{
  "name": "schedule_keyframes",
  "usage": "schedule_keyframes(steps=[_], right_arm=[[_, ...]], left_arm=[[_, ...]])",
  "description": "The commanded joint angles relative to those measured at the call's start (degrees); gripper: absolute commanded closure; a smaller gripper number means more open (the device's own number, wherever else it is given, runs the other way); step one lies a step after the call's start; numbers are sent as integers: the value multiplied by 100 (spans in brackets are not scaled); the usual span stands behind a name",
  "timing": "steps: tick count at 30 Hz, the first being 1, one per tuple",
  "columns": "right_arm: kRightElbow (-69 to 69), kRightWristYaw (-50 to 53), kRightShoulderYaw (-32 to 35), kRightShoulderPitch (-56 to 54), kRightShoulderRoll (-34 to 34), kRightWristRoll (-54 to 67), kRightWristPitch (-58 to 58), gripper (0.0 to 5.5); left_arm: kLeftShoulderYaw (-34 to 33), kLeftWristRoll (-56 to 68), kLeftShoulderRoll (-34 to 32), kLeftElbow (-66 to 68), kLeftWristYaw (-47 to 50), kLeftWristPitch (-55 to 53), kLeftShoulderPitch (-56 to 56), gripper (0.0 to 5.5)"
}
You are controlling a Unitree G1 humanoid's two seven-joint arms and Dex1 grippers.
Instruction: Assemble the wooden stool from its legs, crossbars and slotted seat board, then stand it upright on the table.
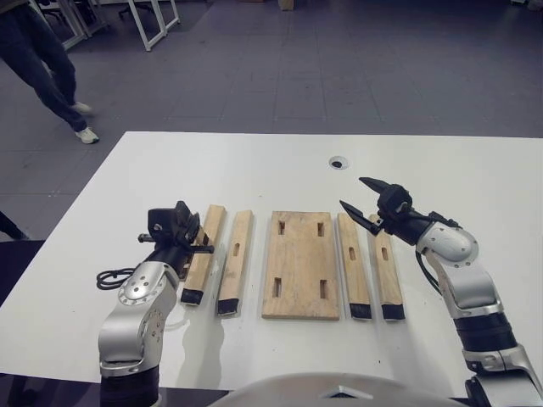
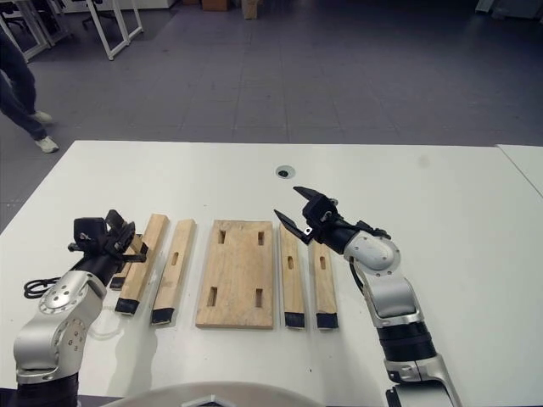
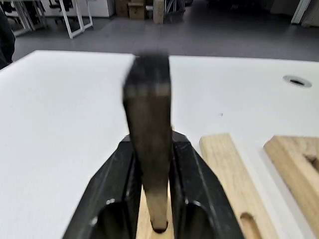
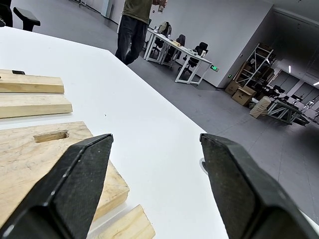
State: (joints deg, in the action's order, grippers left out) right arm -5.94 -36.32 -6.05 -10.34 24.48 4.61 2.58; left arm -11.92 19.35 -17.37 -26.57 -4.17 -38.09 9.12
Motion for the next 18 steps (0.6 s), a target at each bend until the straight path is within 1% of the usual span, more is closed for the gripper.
schedule_keyframes(steps=[1,3,6,9,12,14,18], right_arm=[[-26,-7,-24,-47,23,-31,-23,228],[-28,-9,-28,-42,19,-27,-21,228],[-39,3,-34,-36,7,-26,-9,228],[-25,-2,-47,-46,-3,-19,-11,228],[-31,15,-49,-31,0,-38,-29,228],[-32,25,-58,-19,-1,-55,-44,228],[-12,39,-80,-62,-21,-66,-43,228]], left_arm=[[-137,-77,-98,-131,-37,29,-138,416],[-240,-110,-128,-268,-11,77,-203,384],[-585,22,-206,-670,36,-25,-422,330],[-937,467,-299,-1139,33,-367,-980,330],[-1108,909,-336,-1172,107,-791,-1694,330],[-1146,1027,-358,-942,126,-925,-2017,330],[-1014,794,-551,158,-207,-588,-2216,330]])
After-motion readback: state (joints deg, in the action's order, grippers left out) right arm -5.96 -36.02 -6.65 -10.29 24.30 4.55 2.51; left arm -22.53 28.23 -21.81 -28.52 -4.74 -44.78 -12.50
